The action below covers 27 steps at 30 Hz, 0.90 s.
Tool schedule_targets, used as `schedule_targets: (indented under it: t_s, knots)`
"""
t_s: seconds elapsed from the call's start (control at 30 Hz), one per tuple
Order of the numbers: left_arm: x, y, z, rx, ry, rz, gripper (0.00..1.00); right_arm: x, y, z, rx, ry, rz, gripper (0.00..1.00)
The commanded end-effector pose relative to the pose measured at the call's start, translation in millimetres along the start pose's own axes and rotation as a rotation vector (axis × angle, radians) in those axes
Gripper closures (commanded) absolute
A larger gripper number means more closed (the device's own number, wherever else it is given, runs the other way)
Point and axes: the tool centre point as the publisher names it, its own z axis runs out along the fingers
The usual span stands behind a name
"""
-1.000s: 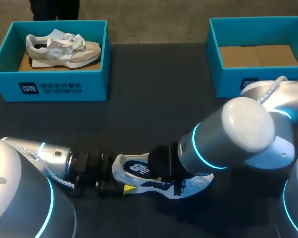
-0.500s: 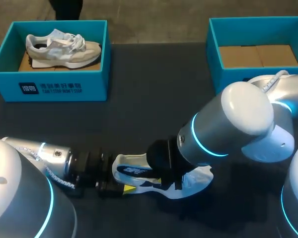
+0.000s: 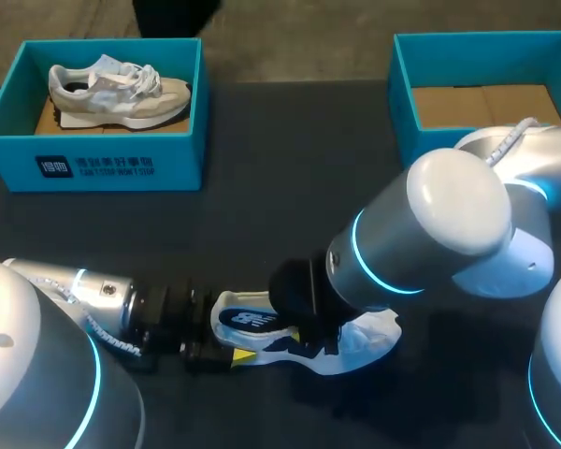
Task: Take the shoe out of the shoebox, open the shoe tongue, remove and reinsert the insole, then place the shoe into the shoebox
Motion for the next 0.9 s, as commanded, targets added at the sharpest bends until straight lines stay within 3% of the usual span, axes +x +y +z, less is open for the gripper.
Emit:
schedule_targets:
  t_s: [0.03,0.4,0.63,0.9]
  knots:
    - [-2.5,3.1,-0.5,-0.002,-0.002,-0.001,1.00,-1.0,0.8,-13.7,-0.008,-0.013,-0.005,0.55]
    - [-2.5,3.1,-0.5,-0.002,-0.002,-0.001,1.00,-13.8,16.4,-20.0,-0.106,0.108,-0.033,0.59]
    - [-2.5,3.1,-0.5,-0.002,-0.002,-0.001,1.00,-11.6,28.5,-16.8,-0.105,0.186,-0.048,0.62]
    - [-2.5,3.1,-0.5,-0.002,-0.002,-0.001,1.00,-1.7,40.1,-14.3,-0.081,0.198,-0.044,0.64]
